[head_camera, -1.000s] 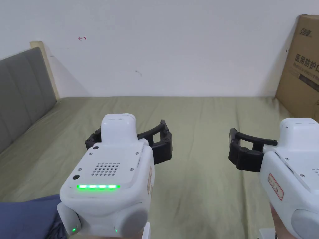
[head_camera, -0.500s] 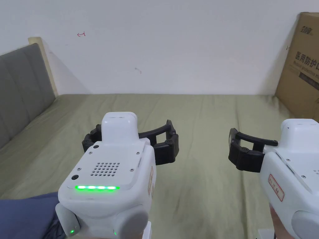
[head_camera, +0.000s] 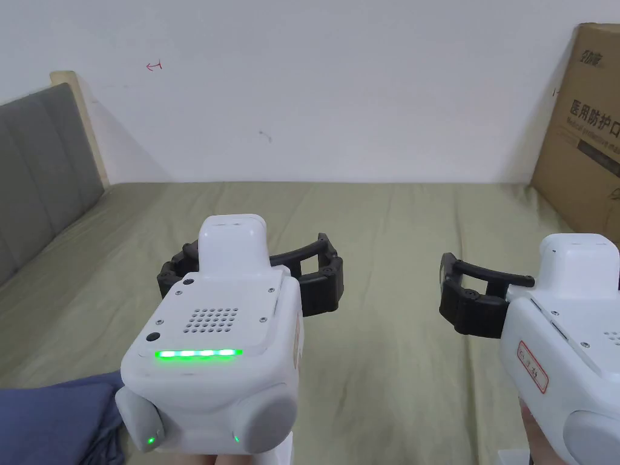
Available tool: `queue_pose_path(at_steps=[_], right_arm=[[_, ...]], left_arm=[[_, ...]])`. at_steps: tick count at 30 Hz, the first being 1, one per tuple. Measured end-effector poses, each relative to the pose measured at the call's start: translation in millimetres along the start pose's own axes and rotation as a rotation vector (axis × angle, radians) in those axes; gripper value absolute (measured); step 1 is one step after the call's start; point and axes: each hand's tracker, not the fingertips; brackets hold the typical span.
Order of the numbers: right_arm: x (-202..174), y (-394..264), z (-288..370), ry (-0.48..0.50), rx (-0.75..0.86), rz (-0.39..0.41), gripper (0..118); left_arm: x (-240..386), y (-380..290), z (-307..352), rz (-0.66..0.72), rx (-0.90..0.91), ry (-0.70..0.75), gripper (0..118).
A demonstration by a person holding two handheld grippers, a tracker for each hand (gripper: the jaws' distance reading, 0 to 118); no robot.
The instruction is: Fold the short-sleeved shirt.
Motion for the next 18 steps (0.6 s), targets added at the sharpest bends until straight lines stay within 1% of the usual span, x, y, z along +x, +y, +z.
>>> queue_pose_path(at_steps=[9,13,18], right_arm=[[-1,-1,-1,0.016,-0.017,-0.002,118],[-2,1,0,0.023,-0.025,0.005,118],[-1,0,-3,0.017,-0.014,0.018,118]], left_arm=[[3,0,-7,0.021,-0.057,0.051,114],[4,-4,-11,0.012,-0.070,0.050,114],[5,-5,-12,0.041,-0.079,0.014,114]])
